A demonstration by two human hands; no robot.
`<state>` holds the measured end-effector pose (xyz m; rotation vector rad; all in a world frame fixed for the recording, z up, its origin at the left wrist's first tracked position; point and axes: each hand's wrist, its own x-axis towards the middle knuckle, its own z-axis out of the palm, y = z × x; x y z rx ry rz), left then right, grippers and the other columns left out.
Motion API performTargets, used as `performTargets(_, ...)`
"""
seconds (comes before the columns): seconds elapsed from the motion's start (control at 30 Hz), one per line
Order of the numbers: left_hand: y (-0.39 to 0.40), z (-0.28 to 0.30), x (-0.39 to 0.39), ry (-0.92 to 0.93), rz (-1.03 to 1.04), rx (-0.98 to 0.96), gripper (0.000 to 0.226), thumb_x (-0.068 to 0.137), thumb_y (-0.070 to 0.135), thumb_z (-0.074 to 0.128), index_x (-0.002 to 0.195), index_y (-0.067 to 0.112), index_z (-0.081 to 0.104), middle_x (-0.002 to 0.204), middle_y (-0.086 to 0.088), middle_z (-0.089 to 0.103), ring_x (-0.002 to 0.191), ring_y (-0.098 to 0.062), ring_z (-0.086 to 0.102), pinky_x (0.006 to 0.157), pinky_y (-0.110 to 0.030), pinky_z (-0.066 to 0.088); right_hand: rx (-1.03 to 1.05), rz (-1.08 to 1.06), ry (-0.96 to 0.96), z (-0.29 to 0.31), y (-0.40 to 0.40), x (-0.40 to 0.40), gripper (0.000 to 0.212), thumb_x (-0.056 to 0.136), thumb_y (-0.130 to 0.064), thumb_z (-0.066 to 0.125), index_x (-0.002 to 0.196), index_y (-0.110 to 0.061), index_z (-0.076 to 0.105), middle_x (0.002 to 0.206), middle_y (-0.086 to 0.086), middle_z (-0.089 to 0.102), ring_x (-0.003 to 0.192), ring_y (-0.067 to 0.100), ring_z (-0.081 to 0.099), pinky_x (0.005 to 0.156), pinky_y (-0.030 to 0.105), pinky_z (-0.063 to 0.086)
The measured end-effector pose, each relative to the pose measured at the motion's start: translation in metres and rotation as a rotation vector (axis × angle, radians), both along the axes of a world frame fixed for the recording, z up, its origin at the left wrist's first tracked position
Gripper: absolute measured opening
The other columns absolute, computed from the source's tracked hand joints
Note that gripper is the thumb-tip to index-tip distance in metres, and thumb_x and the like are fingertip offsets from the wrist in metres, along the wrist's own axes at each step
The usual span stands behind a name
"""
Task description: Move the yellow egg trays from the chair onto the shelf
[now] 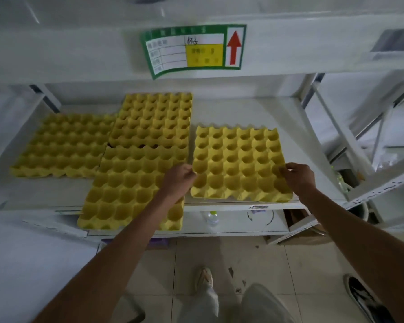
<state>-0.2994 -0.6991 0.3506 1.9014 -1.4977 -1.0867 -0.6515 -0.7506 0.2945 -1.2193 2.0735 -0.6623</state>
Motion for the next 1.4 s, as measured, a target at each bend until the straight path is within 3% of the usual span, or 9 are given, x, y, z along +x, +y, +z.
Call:
performTargets(0.1, -0.017, -0.013, 0.008, 0.033, -0.005, 0.006, 0.031, 0.097, 0.026, 0.063, 0.128, 0.020, 0.067, 0.114, 0.008, 0.066, 0.101, -0.012, 0.069, 0.090, -0.040, 0.061, 0.015, -0.016, -0.015, 0.000, -0.020, 0.006, 0.029, 0.093, -0.036, 0.066, 0.115, -0.021, 0.076, 0.106, 0.011, 0.076, 0.088, 0.029, 0.071, 0.083, 0.044, 0.062)
performTargets(0.23, -0.033, -0.026, 0.032, -0.251, -0.005, -0.317, 0.023, 0.099, 0.024, 0.060, 0.120, 0.024, 0.067, 0.114, 0.009, 0.073, 0.093, 0.000, 0.068, 0.076, -0.021, 0.057, -0.091, 0.090, 0.310, 0.008, -0.026, 0.016, 0.050, 0.094, -0.051, 0.060, 0.137, -0.026, 0.054, 0.124, 0.007, 0.068, 0.111, 0.031, 0.065, 0.086, 0.049, 0.057)
performTargets(0.33, -0.052, -0.039, 0.059, -0.632, -0.045, -0.481, 0.032, 0.095, 0.032, 0.058, 0.127, 0.027, 0.060, 0.128, 0.001, 0.065, 0.113, -0.020, 0.066, 0.084, -0.037, 0.060, -0.374, 0.398, 0.557, 0.000, -0.001, 0.040, 0.063, 0.097, -0.059, 0.051, 0.149, -0.026, 0.038, 0.140, 0.009, 0.051, 0.121, 0.031, 0.053, 0.090, 0.048, 0.053)
performTargets(0.43, -0.079, -0.059, 0.083, -0.869, -0.156, -0.365, 0.052, 0.099, 0.045, 0.053, 0.149, 0.035, 0.045, 0.161, -0.005, 0.038, 0.147, -0.034, 0.040, 0.115, -0.053, 0.043, -0.438, 0.671, 0.686, -0.019, 0.015, 0.071, 0.065, 0.099, -0.064, 0.040, 0.155, -0.031, 0.036, 0.155, 0.012, 0.041, 0.138, 0.032, 0.042, 0.107, 0.048, 0.044)
performTargets(0.57, -0.104, -0.081, 0.102, -0.818, -0.193, -0.250, 0.056, 0.104, 0.055, 0.034, 0.158, 0.038, 0.034, 0.172, -0.002, 0.019, 0.159, -0.033, 0.017, 0.127, -0.059, 0.018, -0.446, 0.686, 0.719, -0.032, -0.023, 0.091, 0.059, 0.101, -0.065, 0.029, 0.149, -0.034, 0.046, 0.156, 0.013, 0.038, 0.144, 0.033, 0.036, 0.110, 0.049, 0.040)
performTargets(0.87, -0.107, -0.084, 0.099, -0.797, -0.146, -0.315, 0.049, 0.100, 0.047, 0.049, 0.147, 0.031, 0.049, 0.159, -0.001, 0.036, 0.150, -0.031, 0.033, 0.118, -0.056, 0.035, -0.311, 0.746, 0.690, -0.031, -0.157, 0.104, 0.061, 0.100, -0.063, 0.029, 0.152, -0.032, 0.042, 0.165, 0.016, 0.027, 0.152, 0.034, 0.025, 0.122, 0.049, 0.024)
performTargets(1.07, -0.107, -0.084, 0.099, -0.804, -0.136, -0.306, 0.049, 0.099, 0.051, 0.047, 0.143, 0.032, 0.048, 0.156, 0.001, 0.038, 0.147, -0.029, 0.036, 0.115, -0.054, 0.038, -0.291, 0.756, 0.665, -0.030, -0.164, 0.102, 0.060, 0.102, -0.065, 0.028, 0.154, -0.035, 0.037, 0.167, 0.015, 0.023, 0.154, 0.036, 0.021, 0.121, 0.051, 0.025)
performTargets(1.23, -0.107, -0.055, 0.096, -0.860, -0.235, -0.117, 0.057, 0.098, 0.061, 0.040, 0.148, 0.035, 0.044, 0.161, 0.000, 0.033, 0.151, -0.030, 0.031, 0.119, -0.056, 0.028, -0.179, 0.856, 0.713, 0.003, -0.164, 0.108, 0.059, 0.101, -0.059, 0.036, 0.154, -0.033, 0.036, 0.168, 0.014, 0.019, 0.154, 0.034, 0.022, 0.123, 0.051, 0.020)
performTargets(1.4, -0.112, 0.012, 0.072, -0.976, -0.310, -0.025, 0.067, 0.100, 0.066, 0.031, 0.157, 0.031, 0.036, 0.170, 0.002, 0.024, 0.158, -0.031, 0.021, 0.125, -0.058, 0.020, -0.205, 0.951, 0.801, 0.071, -0.167, 0.118, 0.065, 0.102, -0.054, 0.018, 0.158, -0.023, 0.032, 0.168, 0.010, 0.020, 0.153, 0.030, 0.026, 0.123, 0.050, 0.019)
